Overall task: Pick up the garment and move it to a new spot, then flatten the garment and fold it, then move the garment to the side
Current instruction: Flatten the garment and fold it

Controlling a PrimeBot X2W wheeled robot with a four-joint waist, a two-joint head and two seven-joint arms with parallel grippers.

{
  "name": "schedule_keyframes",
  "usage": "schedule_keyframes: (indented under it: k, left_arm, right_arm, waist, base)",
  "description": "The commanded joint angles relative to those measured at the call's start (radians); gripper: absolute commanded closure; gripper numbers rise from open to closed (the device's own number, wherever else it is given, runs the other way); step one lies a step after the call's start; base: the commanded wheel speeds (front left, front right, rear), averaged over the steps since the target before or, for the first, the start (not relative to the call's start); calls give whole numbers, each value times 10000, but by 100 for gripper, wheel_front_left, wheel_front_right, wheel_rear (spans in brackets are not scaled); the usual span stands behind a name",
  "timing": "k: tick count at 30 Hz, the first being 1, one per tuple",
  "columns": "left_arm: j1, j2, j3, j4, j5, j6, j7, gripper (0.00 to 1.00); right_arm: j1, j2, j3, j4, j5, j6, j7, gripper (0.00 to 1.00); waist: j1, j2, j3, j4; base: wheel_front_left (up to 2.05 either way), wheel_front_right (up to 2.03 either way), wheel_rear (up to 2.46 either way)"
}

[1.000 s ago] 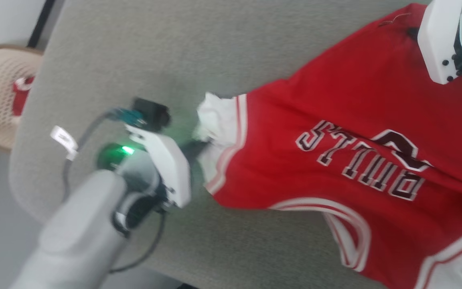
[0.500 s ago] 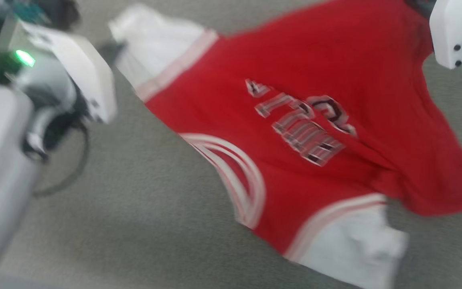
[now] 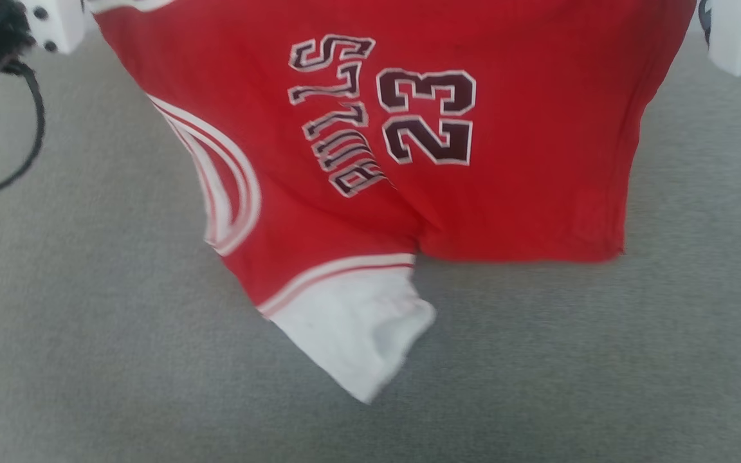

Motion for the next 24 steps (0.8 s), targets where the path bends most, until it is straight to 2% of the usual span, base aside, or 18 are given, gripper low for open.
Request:
schedule_keyframes:
  k: [1, 7, 10, 14, 18, 20, 21, 22, 24]
  left_arm:
    - [-213, 66, -16, 63, 54, -60, 49, 100]
    - [-978, -63, -200, 603, 411, -142, 22, 100]
    - [-1426, -181, -219, 991, 689, -231, -497, 100]
    - [-2198, -380, -255, 1597, 1298, -422, -1828, 100]
    - [-3285, -647, -280, 2416, 1950, -518, -3410, 100]
    - [-4164, -860, -273, 3103, 2498, -434, -4735, 100]
    - [-4458, -938, -244, 3343, 2630, -328, -5201, 100]
    - [-4458, -938, -244, 3343, 2630, -328, -5201, 100]
    - [-5031, -1051, -272, 3703, 3062, -196, -6304, 100]
  right_arm:
    - [-78, -10, -109, -56, -112, -3, -77, 100]
    - [-82, 222, -813, 153, -486, -3, -253, 100]
    - [-180, 556, -1207, 599, -958, -3, -482, 100]
    - [-487, 1175, -1670, 1400, -1646, -3, -1019, 100]
    - [-1123, 1769, -2166, 2387, -2694, -3, -2057, 100]
    - [-1769, 2168, -2584, 3204, -3751, -3, -3191, 100]
    - [-1944, 2317, -2712, 3494, -4144, -3, -3530, 100]
    - [-1944, 2317, -2712, 3494, -4144, -3, -3530, 100]
    - [-2362, 2573, -3039, 4039, -4899, -3, -4335, 100]
  waist:
    - [0, 0, -295, -289]
    - [0, 0, -500, -616]
    - [0, 0, -341, -757]
    - [0, 0, 165, -872]
    - [0, 0, 890, -909]
    - [0, 0, 1404, -887]
    - [0, 0, 1545, -873]
    - [0, 0, 1545, -873]
    - [0, 0, 1802, -842]
  base:
    - [0, 0, 0]
    - [0, 0, 0]
    - [0, 0, 0]
    - [0, 0, 0]
    - [0, 0, 0]
    - [0, 0, 0]
    - [0, 0, 0]
    - [0, 0, 0]
    - [0, 0, 0]
